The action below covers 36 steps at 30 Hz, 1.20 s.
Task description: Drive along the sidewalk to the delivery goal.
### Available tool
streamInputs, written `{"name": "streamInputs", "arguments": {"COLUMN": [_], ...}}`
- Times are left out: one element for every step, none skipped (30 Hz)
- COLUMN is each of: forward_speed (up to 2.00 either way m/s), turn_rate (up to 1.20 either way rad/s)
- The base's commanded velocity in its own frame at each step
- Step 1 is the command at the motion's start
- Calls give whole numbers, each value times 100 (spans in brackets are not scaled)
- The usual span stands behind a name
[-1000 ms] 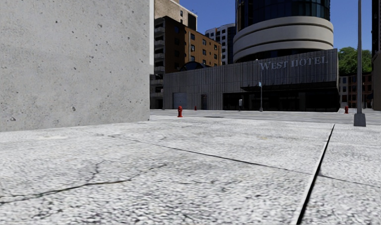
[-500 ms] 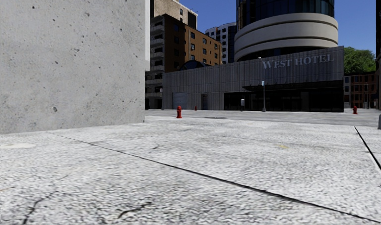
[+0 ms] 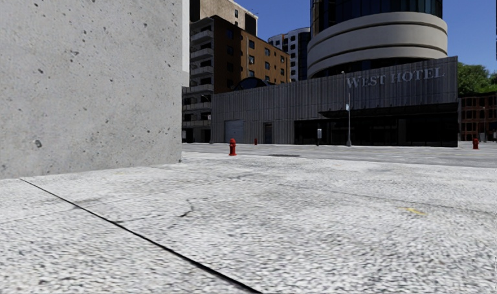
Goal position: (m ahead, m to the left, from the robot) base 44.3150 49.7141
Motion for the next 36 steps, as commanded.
{"name": "streamInputs", "arguments": {"forward_speed": [200,200,200,200,200,200,200,200,200,200,200,200,200,200,200,200,200,200,200,200,200,200,200,200,200,200,200,200,200,200,200,200,200,200,200,200], "turn_rate": [0,0,0,0,0,0,0,0,0,0,0,0,0,0,0,0,0,0,0,0,0,0,0,0,0,0,0,0,0,0,0,0,0,0,0,0]}}
